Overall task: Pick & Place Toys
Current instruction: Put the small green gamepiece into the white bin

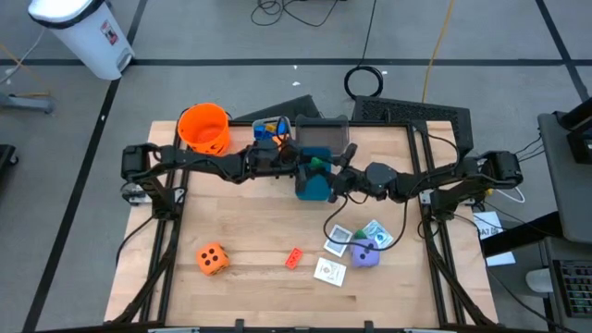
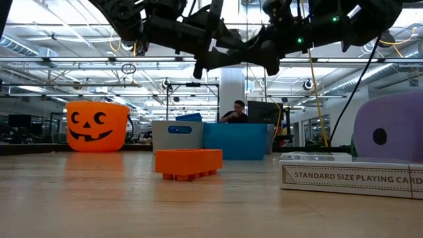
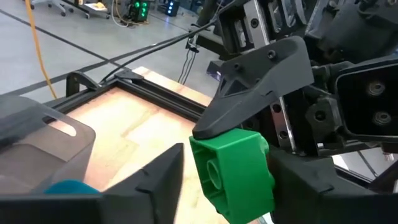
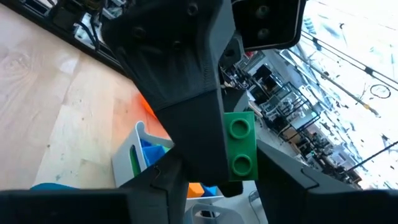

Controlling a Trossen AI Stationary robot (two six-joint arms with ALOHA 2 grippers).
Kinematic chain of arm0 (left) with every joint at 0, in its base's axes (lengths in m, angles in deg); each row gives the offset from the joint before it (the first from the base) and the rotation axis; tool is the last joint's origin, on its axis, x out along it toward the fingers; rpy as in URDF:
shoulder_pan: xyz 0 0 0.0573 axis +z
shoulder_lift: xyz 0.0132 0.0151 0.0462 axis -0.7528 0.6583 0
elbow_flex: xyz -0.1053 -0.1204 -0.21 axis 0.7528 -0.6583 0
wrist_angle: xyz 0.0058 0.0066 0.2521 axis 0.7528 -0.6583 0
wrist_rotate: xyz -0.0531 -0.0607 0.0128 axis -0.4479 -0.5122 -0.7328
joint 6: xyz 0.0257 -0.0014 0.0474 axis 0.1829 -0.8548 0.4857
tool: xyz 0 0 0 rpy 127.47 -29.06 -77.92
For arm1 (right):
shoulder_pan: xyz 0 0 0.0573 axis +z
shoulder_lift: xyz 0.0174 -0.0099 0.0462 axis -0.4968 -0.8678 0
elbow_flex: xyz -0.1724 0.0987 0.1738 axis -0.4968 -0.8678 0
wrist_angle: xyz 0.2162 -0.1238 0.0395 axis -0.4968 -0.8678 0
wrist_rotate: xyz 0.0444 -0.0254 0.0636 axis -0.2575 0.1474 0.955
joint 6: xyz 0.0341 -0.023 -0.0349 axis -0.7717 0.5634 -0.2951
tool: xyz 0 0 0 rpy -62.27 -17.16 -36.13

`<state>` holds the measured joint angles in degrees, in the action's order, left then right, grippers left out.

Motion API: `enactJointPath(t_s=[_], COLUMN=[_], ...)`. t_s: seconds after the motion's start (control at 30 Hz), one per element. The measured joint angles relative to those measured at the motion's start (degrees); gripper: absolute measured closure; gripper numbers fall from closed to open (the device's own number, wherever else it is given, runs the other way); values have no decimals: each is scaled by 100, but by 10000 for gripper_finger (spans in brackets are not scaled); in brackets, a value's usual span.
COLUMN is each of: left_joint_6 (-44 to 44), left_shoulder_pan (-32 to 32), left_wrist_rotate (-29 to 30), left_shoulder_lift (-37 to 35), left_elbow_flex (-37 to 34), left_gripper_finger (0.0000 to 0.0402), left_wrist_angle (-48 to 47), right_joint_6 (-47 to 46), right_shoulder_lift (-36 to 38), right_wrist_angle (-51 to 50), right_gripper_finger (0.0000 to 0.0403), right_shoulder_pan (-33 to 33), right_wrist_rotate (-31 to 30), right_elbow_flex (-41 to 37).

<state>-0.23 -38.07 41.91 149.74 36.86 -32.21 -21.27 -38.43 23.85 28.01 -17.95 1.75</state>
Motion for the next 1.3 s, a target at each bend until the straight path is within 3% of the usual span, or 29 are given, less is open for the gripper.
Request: enactJointPath(t_s=[0.2, 0.33, 0.5, 0.8, 1.13, 1.3], left_joint_6=[-166, 0, 585, 1261, 589, 422], left_shoulder_pan=[9, 13, 40, 127, 1104, 1574], left_wrist_rotate=[-41, -103, -22, 1603, 2373, 2142], left_shoulder_lift=[11, 15, -304, -1162, -1190, -1081], left_elbow_flex=[0, 0, -4, -2, -1064, -1449], left_gripper_finger=[290, 291, 299, 300, 300, 300], left_wrist_angle=[21, 36, -279, -1786, -1680, -1692], right_joint_6=[98, -37, -881, -1362, -1371, -1365], right_shoulder_lift=[0, 4, 35, 114, 109, 109], right_wrist_angle=[-118, -129, 144, 359, 338, 347], right_gripper_finger=[254, 243, 202, 139, 134, 138], right_shoulder_pan=[0, 17, 87, 264, 266, 263], right_wrist_rotate=[-23, -11, -9, 19, 19, 18], right_elbow_flex=[2, 2, 2, 0, 0, 0])
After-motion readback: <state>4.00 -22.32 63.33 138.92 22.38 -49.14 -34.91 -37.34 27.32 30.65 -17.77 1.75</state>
